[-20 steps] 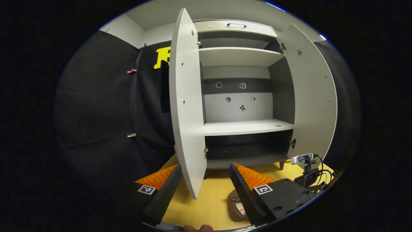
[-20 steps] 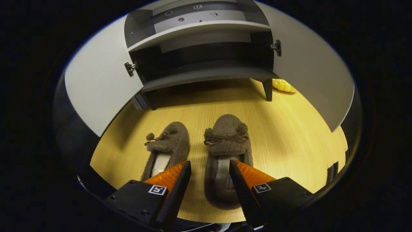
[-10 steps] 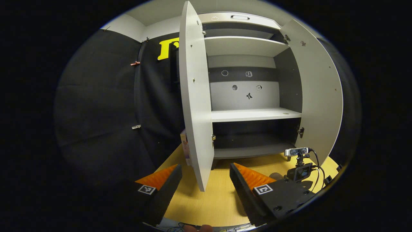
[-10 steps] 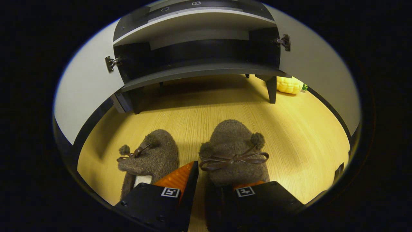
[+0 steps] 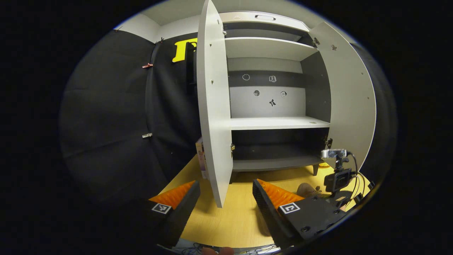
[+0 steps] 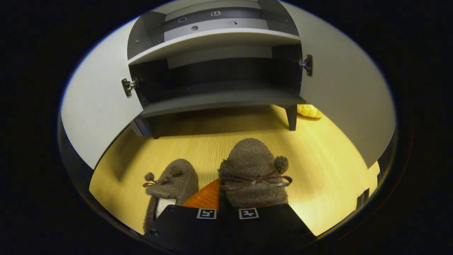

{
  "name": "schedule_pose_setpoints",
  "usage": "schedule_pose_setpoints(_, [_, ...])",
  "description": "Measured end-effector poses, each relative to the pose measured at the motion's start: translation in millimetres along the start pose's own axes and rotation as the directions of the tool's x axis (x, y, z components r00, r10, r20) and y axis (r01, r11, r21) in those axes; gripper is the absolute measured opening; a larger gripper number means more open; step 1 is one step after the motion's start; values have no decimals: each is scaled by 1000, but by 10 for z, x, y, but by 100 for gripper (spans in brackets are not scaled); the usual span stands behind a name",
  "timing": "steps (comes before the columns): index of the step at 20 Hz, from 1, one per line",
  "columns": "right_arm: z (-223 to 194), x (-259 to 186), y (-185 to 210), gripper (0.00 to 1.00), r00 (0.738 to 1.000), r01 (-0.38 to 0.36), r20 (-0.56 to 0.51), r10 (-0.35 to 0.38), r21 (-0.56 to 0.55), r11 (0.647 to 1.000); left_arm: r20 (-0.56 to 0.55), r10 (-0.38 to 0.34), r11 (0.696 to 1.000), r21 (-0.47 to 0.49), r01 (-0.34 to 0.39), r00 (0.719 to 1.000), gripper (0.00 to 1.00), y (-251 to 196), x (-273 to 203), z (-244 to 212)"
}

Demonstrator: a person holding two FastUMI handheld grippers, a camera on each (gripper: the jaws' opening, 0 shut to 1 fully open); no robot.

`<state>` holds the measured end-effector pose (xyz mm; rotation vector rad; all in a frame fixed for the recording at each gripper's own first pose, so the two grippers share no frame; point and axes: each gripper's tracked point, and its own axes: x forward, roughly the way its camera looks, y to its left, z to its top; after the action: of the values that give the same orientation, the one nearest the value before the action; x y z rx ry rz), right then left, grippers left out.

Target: Grab one shoe with the right hand and put it into the shoe cabinet, grab the other shoe with the left hand and put it into the shoe cabinet; then close the right door with the right hand and the left door with the left hand.

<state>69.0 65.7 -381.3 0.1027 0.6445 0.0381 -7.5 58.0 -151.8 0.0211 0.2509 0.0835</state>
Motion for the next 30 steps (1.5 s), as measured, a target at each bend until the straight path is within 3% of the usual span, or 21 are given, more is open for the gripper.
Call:
schedule_pose_setpoints(8, [1692,-920,2,8,989,-34,145,33,4,999,31,-31,1000,5,31,999,95,-125,19,148])
schedule_pose_setpoints(13, [2595,-1114,59,8,978,-67,198,66,0,998,44,-68,998,-13,69,997,95,-321,0,200])
schedule_pose_setpoints(18, [3381,-786,155,8,970,-110,215,110,-13,994,54,-88,995,-34,90,995,95,-510,-7,234])
schedule_pose_setpoints(22, [3879,-324,137,8,968,-91,233,95,-30,995,52,-78,996,-33,80,996,95,-605,3,239])
schedule_pose_setpoints(30, [4395,678,122,8,963,-82,258,82,-11,997,12,-39,998,-44,39,999,95,-713,49,87])
